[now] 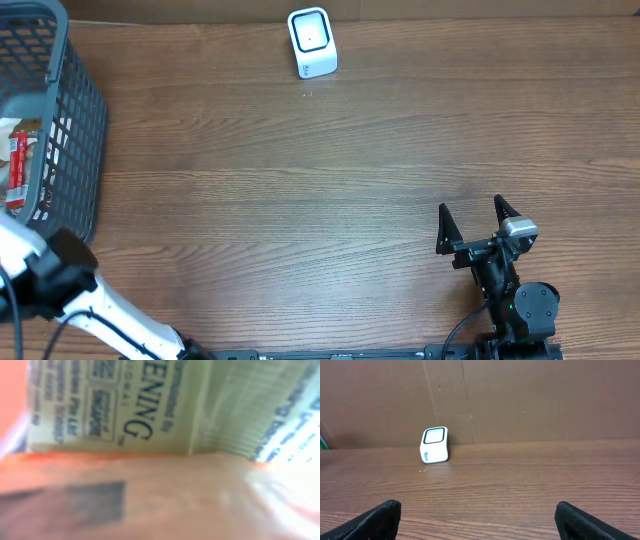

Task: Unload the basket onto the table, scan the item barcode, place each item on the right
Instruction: 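Lower the left gripper into the basket and grasp the packaged items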

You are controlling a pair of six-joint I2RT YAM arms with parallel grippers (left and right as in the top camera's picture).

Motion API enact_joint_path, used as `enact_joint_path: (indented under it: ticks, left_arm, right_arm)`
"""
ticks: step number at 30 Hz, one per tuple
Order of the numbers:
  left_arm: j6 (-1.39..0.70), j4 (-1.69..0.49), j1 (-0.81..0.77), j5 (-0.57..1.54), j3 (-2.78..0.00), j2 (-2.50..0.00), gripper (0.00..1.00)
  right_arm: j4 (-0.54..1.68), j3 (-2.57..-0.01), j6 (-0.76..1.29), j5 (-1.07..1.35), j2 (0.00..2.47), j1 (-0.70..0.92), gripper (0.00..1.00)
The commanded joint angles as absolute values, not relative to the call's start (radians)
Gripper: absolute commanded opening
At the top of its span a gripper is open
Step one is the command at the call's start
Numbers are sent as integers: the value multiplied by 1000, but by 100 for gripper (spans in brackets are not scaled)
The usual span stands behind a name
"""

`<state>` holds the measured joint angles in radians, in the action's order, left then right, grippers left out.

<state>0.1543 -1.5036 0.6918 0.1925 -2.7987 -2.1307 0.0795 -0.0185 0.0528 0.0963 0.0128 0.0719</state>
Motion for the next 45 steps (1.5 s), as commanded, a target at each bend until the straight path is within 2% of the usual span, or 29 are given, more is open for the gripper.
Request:
enact_joint_path:
  ticks: [1, 6, 12, 25, 30, 37, 45]
  left_arm:
    - [70, -1522, 683, 262, -2843, -1962, 39]
    - [44, -1579, 640, 297, -2843, -1876, 38]
    - [37, -1690, 501, 307, -2842, -1840, 34]
    - [-30, -1689, -18, 303, -2685, -1839, 36]
    - [-41, -1687, -210, 229, -2567, -1846, 36]
    - [-69, -1591, -437, 225, -2334, -1846, 33]
    - [-199, -1288, -619, 225, -2006, -1846, 32]
  right_arm:
    - [77, -8, 60, 83, 3, 66, 100]
    - [77, -8, 60, 83, 3, 66, 100]
    - [77, -8, 60, 83, 3, 66, 100]
    - [77, -8, 60, 83, 3, 66, 100]
    - [77, -8, 60, 83, 3, 66, 100]
    - [77, -8, 60, 83, 3, 66, 100]
    - [77, -8, 60, 83, 3, 66, 100]
